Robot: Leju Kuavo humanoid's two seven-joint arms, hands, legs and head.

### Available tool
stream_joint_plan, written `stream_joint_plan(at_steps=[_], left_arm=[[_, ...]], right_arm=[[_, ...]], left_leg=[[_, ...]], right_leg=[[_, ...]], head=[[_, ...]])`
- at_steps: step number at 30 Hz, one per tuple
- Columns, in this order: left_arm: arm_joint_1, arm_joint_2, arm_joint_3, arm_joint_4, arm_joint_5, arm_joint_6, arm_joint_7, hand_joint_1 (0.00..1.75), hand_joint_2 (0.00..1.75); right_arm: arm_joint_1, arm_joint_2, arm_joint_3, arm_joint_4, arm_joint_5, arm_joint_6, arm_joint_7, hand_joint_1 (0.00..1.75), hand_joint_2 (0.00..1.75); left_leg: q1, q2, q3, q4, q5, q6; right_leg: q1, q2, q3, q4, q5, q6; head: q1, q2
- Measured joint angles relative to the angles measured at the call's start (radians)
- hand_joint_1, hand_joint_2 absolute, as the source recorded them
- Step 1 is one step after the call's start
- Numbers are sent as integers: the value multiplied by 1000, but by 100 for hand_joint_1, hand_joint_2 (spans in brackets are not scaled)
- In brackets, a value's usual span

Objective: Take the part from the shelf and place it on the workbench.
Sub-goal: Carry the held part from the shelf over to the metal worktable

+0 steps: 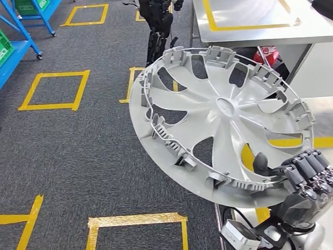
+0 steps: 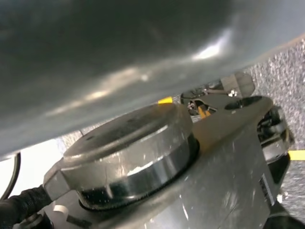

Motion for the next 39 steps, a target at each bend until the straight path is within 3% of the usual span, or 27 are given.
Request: stream_joint_plan(at_steps=[2, 4, 6, 7, 8, 9, 11, 13, 14, 16, 18, 20, 22, 23, 24, 26, 28, 31, 33, 35, 37, 38, 39], left_arm=[[-2, 0, 0, 0, -2, -1, 0, 0, 0], [-2, -2, 0, 0, -6, -1, 0, 0, 0], [-1, -3, 0, 0, -9, -1, 0, 0, 0], [0, -3, -1, 0, -11, -2, 0, 0, 0], [0, -3, -1, 0, -13, -2, 0, 0, 0], [0, -3, -1, 0, -14, -2, 0, 0, 0], [0, -1, -1, 0, -15, -2, 0, 0, 0], [-1, 3, -1, 0, -15, -3, 0, 0, 0], [-2, 4, -1, 0, -15, -3, 1, 0, 0], [-4, 4, -2, -1, -15, -3, 2, 0, 0], [-7, 3, -2, -1, -16, -4, 3, 0, 0], [-6, 2, -2, -1, -19, -5, 5, 0, 0], [-4, -1, -2, -1, -22, -7, 8, 0, 0], [-4, -2, -2, -1, -23, -8, 9, 0, 0], [-6, -4, -3, -1, -24, -9, 10, 0, 0], [-9, -4, -3, -2, -27, -10, 12, 0, 0], [-11, -4, -4, -2, -29, -12, 13, 0, 0], [-15, -4, -5, -3, -31, -13, 14, 0, 0], [-15, -4, -6, -5, -32, -13, 14, 0, 0], [-14, -4, -7, -6, -32, -13, 14, 0, 0], [-12, -5, -7, -6, -32, -14, 14, 0, 0], [-11, -6, -8, -6, -32, -14, 14, 0, 0], [-11, -6, -8, -6, -33, -14, 14, 0, 0]], right_arm=[[1, 0, -1, 0, 0, 0, 0, 175, 175], [-1, 0, -1, 0, 1, 0, 0, 175, 175], [-2, 0, -1, 0, 1, 0, 0, 175, 175], [-2, 0, -1, 0, 1, 0, 0, 175, 175], [-2, 0, -1, 0, 2, 0, 0, 175, 175], [-2, 0, -1, 0, 2, 0, 0, 175, 175], [-2, 0, -2, 0, 2, 0, 0, 175, 175], [-3, 0, -2, -1, 2, 0, 0, 175, 175], [-3, 0, -2, -1, 2, 0, 0, 175, 175], [-1, 0, -2, -2, 3, 0, 0, 175, 175], [-1, -1, -2, -4, 3, 0, 0, 175, 175], [-4, -1, -3, -4, 2, 0, 0, 175, 175], [-5, -2, -3, -3, 1, 0, 0, 175, 175], [-4, -2, -3, -3, 1, 0, 0, 175, 175], [-3, -3, -4, -3, 1, 0, 0, 175, 175], [-3, -3, -5, -3, 2, 0, 0, 175, 175], [-5, -3, -5, -4, 2, 0, 0, 175, 175], [-4, -4, -6, -4, 4, 0, 0, 175, 175], [-5, -5, -6, -4, 4, 0, 0, 175, 175], [-7, -5, -6, -4, 3, 0, 0, 175, 175], [-7, -5, -6, -4, 3, 0, 0, 175, 175], [-6, -5, -6, -4, 3, 0, 0, 175, 175], [-6, -5, -6, -4, 3, 0, 0, 175, 175]], left_leg=[[6, -28, -7, 27, -26, -7], [10, -76, -45, 122, -88, -12], [10, -93, -100, 243, -139, -7], [8, -96, -115, 272, -140, -2], [6, -99, -116, 268, -124, 5], [2, -105, -101, 227, -90, 13], [-8, -147, -49, 101, -19, 31], [-14, -184, -20, 26, 10, 44], [-16, -186, -18, 20, 9, 47], [-17, -165, -9, -10, 18, 50], [-13, -138, 4, -50, 33, 49], [-10, -112, 7, -62, 40, 48], [-10, -84, 4, -58, 38, 47], [-9, -70, 2, -55, 37, 44], [-7, -58, 0, -51, 34, 41], [-6, -37, -2, -38, 26, 29], [-8, -25, -5, -20, 17, 17], [-7, -15, -6, -8, 11, 6], [-1, -44, -20, 30, -22, -3], [4, -83, -68, 146, -91, -9], [4, -94, -121, 268, -136, -7], [4, -96, -129, 285, -132, -3], [2, -100, -120, 263, -109, 3]], right_leg=[[0, 19, -3, 0, 3, -11], [1, 37, -5, 0, 7, -19], [6, 59, -8, 0, 9, -24], [9, 71, -9, 0, 10, -26], [11, 84, -9, 0, 11, -27], [13, 97, -9, 0, 12, -29], [12, 120, -9, -1, 15, -29], [5, 141, -15, -4, 22, -22], [1, 151, -19, -6, 27, -15], [-2, 160, -28, -12, 34, -3], [4, 117, -49, 16, 10, 2], [7, 64, -95, 118, -53, 8], [5, 51, -134, 216, -92, 20], [3, 47, -131, 221, -86, 25], [1, 41, -106, 185, -64, 30], [-1, 11, -28, 55, -19, 37], [1, -7, 18, -17, -6, 23], [3, 13, 18, -17, -1, -6], [1, 28, 14, -18, 4, -17], [2, 45, 10, -19, 9, -25], [6, 66, 4, -19, 13, -30], [8, 78, 2, -19, 15, -32], [10, 90, 1, -19, 16, -33]], head=[[-2, 0], [-4, 0], [-4, 0], [-4, 0], [-4, 0], [-3, 0], [-3, 0], [-5, 0], [-6, 0], [-7, 0], [-4, 0], [-1, 0], [0, 0], [0, 0], [0, 0], [0, 0], [-3, 0], [-8, 0], [-10, 0], [-11, 0], [-11, 0], [-11, 0], [-11, 0]])
